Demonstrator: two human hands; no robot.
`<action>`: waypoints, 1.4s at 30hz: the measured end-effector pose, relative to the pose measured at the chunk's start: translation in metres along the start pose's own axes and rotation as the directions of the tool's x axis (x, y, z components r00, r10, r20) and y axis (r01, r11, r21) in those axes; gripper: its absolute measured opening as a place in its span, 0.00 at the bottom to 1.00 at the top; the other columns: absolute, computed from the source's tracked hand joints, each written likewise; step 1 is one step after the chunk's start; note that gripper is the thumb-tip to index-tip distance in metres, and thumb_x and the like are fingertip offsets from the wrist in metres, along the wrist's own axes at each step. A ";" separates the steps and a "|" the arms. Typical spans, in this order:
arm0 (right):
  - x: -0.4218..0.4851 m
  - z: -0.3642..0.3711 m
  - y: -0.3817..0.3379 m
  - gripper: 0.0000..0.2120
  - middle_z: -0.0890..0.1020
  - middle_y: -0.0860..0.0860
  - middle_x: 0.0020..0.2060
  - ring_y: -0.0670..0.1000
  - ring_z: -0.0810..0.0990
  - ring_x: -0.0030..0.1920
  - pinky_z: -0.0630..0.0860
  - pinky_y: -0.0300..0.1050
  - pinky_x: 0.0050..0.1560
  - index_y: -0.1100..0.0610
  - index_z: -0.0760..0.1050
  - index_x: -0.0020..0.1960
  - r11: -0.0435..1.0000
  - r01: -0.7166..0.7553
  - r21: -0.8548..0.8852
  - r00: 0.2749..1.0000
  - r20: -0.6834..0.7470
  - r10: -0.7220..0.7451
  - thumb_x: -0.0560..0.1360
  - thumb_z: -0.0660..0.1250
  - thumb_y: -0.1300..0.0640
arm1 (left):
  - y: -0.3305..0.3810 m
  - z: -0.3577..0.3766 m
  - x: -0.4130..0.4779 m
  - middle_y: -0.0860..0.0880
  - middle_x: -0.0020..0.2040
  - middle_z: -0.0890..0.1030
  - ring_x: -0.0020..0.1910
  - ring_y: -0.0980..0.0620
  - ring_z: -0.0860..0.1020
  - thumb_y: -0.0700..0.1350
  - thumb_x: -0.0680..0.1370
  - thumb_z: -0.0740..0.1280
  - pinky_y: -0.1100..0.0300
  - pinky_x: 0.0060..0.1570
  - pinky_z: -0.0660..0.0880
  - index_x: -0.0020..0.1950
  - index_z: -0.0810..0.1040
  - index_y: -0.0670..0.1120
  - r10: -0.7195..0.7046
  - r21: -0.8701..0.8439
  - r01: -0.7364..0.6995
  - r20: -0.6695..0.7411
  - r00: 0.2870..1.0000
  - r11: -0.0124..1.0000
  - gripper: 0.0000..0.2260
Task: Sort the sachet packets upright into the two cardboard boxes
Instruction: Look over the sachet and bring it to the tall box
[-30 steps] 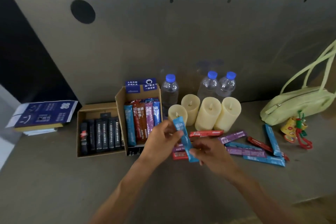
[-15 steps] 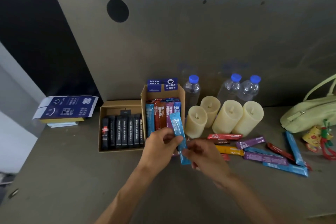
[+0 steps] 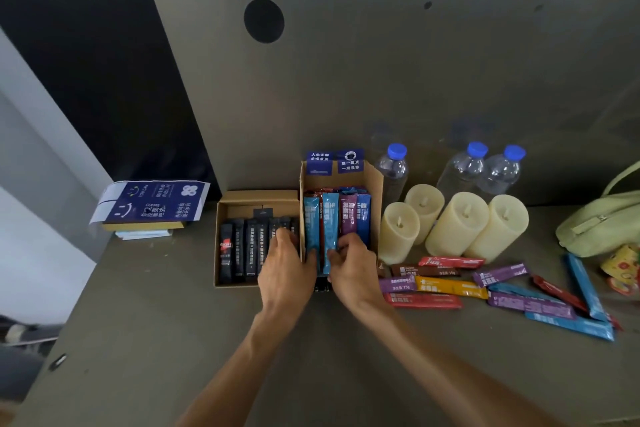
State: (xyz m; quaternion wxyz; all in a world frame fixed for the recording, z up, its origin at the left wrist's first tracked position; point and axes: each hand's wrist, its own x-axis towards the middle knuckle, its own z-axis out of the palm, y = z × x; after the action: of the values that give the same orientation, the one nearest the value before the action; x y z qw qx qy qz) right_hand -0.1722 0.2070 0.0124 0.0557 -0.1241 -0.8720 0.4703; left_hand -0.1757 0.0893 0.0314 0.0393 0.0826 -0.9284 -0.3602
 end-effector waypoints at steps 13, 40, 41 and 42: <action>0.005 0.011 0.002 0.06 0.82 0.53 0.56 0.51 0.82 0.58 0.80 0.40 0.53 0.58 0.77 0.54 0.994 0.081 -0.073 0.995 -0.060 -0.085 0.78 0.69 0.58 | -0.005 0.013 0.006 0.48 0.52 0.79 0.48 0.49 0.80 0.49 0.80 0.66 0.56 0.37 0.74 0.55 0.67 0.48 -0.016 0.051 0.015 0.015 1.000 0.999 0.10; -0.023 -0.029 0.023 0.02 0.81 0.44 0.37 0.41 0.80 0.39 0.75 0.32 0.38 0.55 0.79 0.45 0.974 0.223 0.030 0.974 0.045 -0.224 0.77 0.71 0.60 | -0.033 -0.011 -0.052 0.57 0.47 0.78 0.43 0.55 0.78 0.48 0.75 0.72 0.57 0.43 0.75 0.57 0.73 0.52 0.060 -0.046 -0.058 0.046 0.997 0.997 0.13; -0.031 -0.039 0.030 0.03 0.80 0.43 0.36 0.42 0.80 0.37 0.75 0.32 0.37 0.54 0.79 0.45 0.976 0.216 0.038 0.974 0.063 -0.218 0.77 0.71 0.60 | -0.035 -0.009 -0.059 0.57 0.46 0.78 0.41 0.57 0.77 0.47 0.76 0.71 0.58 0.41 0.74 0.55 0.74 0.52 0.071 -0.046 -0.068 0.056 0.996 0.997 0.10; -0.039 -0.049 0.038 0.04 0.80 0.42 0.35 0.41 0.80 0.36 0.75 0.32 0.36 0.53 0.78 0.44 0.979 0.203 0.037 0.976 0.070 -0.205 0.77 0.71 0.60 | -0.037 -0.007 -0.065 0.57 0.45 0.78 0.40 0.59 0.76 0.46 0.76 0.70 0.60 0.40 0.74 0.53 0.75 0.53 0.082 -0.043 -0.079 0.072 0.994 0.996 0.08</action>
State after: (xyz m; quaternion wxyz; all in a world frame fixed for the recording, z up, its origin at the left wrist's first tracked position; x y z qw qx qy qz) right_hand -0.1175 0.2562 0.0089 0.0732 -0.0158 -0.8745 0.4792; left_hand -0.1065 0.0695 0.0105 0.0215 0.0308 -0.9244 -0.3796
